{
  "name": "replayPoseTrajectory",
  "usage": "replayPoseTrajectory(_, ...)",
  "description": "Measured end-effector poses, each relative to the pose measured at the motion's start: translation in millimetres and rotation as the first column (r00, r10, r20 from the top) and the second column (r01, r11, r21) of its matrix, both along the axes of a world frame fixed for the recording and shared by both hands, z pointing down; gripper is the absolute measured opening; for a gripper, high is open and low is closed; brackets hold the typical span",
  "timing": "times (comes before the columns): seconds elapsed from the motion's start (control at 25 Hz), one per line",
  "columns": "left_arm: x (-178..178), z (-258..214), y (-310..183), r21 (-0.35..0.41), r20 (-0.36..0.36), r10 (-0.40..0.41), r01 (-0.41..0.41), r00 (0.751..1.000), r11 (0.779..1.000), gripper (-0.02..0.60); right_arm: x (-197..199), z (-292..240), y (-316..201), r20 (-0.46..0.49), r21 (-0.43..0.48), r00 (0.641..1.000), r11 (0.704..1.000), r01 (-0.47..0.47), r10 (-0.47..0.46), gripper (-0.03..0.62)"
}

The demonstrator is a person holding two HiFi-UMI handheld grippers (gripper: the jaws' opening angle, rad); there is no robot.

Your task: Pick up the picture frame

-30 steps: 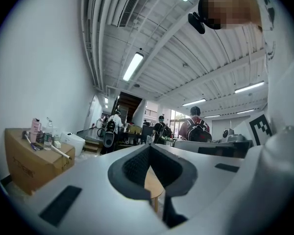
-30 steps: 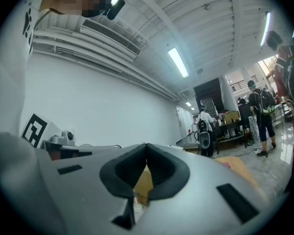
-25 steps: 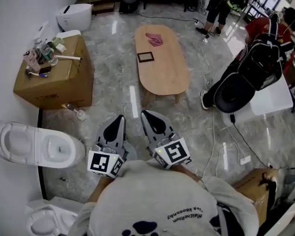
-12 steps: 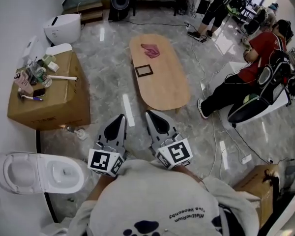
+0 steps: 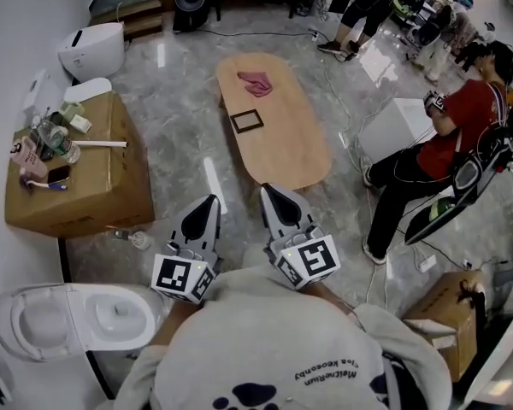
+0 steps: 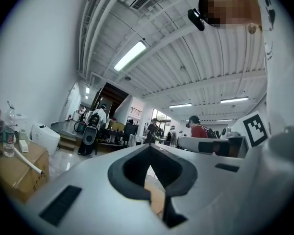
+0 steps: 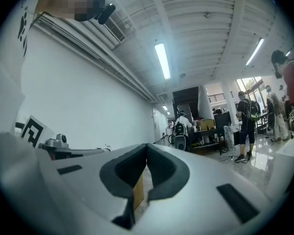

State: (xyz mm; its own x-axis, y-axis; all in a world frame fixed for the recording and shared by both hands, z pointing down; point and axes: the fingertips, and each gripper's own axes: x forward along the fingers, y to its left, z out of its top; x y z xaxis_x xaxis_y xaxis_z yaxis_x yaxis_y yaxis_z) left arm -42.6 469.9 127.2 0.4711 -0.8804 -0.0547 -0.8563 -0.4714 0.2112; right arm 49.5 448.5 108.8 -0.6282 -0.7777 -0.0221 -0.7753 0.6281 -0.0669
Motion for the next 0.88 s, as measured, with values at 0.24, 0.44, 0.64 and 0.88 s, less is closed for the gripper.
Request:
replayPoseTrajectory(0.24, -15.6, 9.0, -10.5, -0.005, -0.023, -0.019, 0.018, 1.0, 1.0, 0.008, -9.1, 4.6, -19.1, 0.001, -0.01, 1.0, 1.0, 0.001, -0.001, 0.008)
replayPoseTrajectory(0.44, -33.1, 7.8, -33.9, 0.005, -0.017, -0.045, 0.046, 0.999, 0.999, 0.008, -30.0, 1.6, -46.2, 0.011, 0.007, 0.999, 0.999, 0.04, -0.04, 0.008)
replayPoseTrajectory(0.64, -41.8, 13.1, -68.1, -0.013, 0.011, -0.051, 0.051, 0.999, 0.999, 0.008, -48.3, 13.0, -85.9, 0.055, -0.024, 0.995, 0.997, 0.08, -0.079, 0.009)
replayPoseTrajectory(0.88, -48.8, 25.0, -131.0, -0.034, 0.024, -0.061, 0.062, 0.998, 0.998, 0.008, -62.1, 20.2, -157.9, 0.053, -0.028, 0.993, 0.994, 0.109, -0.108, 0.008)
